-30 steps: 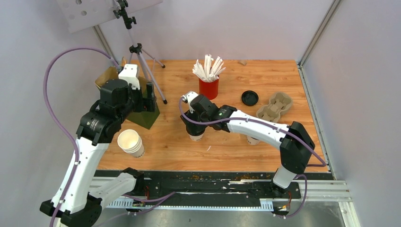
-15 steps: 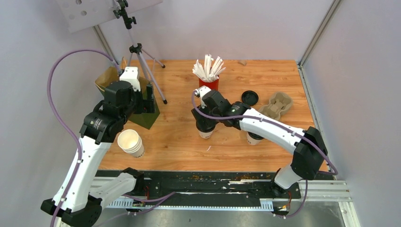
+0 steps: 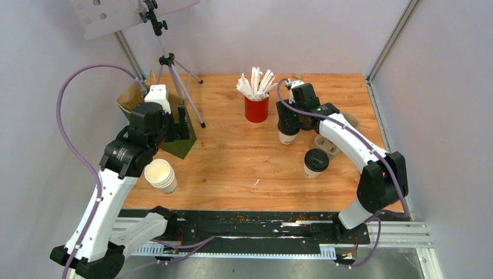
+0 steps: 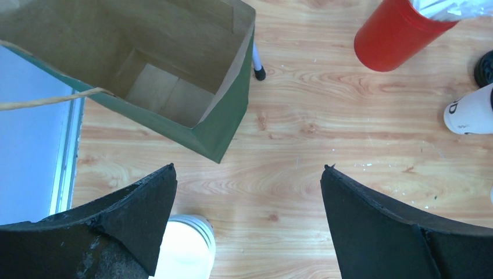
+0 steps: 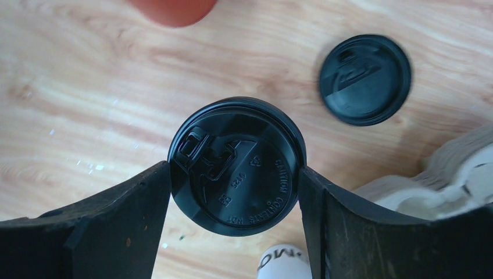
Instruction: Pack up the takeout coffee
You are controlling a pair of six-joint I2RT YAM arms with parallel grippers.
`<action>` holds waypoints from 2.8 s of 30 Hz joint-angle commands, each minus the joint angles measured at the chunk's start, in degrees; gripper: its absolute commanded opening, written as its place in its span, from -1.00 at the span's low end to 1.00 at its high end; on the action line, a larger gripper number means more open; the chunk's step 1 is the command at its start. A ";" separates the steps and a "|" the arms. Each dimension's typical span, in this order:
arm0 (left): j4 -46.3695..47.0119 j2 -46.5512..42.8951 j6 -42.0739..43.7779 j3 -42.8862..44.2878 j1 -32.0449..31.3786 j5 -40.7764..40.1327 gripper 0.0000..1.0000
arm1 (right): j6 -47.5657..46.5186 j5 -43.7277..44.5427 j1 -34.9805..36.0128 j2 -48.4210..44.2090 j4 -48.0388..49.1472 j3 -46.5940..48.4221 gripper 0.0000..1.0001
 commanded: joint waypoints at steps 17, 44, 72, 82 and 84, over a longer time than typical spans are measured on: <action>6.36 1.77 8.29 5.79 -0.06 -12.12 0.75 | -3.15 -6.04 -9.71 13.05 -2.19 14.88 0.51; 10.40 18.96 30.14 3.50 3.35 -1.19 0.37 | 2.80 -17.57 -9.26 -11.03 -3.09 7.40 0.74; -6.40 14.44 19.25 15.25 -6.98 30.80 -1.00 | 2.13 -16.00 -9.27 -22.09 -7.08 3.38 0.74; 5.44 9.56 8.14 5.20 -24.24 30.12 -1.00 | 2.99 -15.87 -9.27 -28.38 -9.50 -0.52 0.75; 9.35 8.57 6.35 2.44 -26.80 29.57 -0.92 | 3.46 -16.51 -9.27 -29.21 -10.58 -0.66 0.75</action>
